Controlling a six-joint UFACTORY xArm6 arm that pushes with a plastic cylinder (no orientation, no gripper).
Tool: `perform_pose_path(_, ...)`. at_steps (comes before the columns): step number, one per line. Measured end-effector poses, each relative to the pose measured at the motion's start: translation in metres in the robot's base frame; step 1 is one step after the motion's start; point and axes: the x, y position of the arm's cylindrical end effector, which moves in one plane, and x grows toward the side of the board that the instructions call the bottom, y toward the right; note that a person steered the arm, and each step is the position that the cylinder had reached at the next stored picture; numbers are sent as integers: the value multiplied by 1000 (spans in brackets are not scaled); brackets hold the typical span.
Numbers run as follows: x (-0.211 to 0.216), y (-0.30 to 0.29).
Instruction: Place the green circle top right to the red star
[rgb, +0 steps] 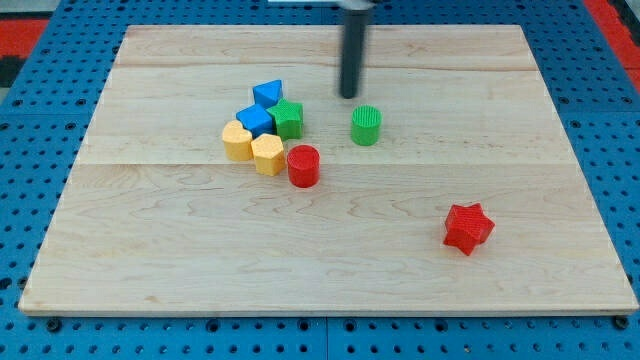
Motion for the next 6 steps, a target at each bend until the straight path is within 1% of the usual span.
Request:
perform_pose_path(1, 51, 49)
perform_pose_path(2, 89, 68)
perform_pose_path(3, 100, 95)
perform_pose_path(4, 67, 108)
perform_pose_path(5, 121, 130)
perform_pose_path(6, 153, 149)
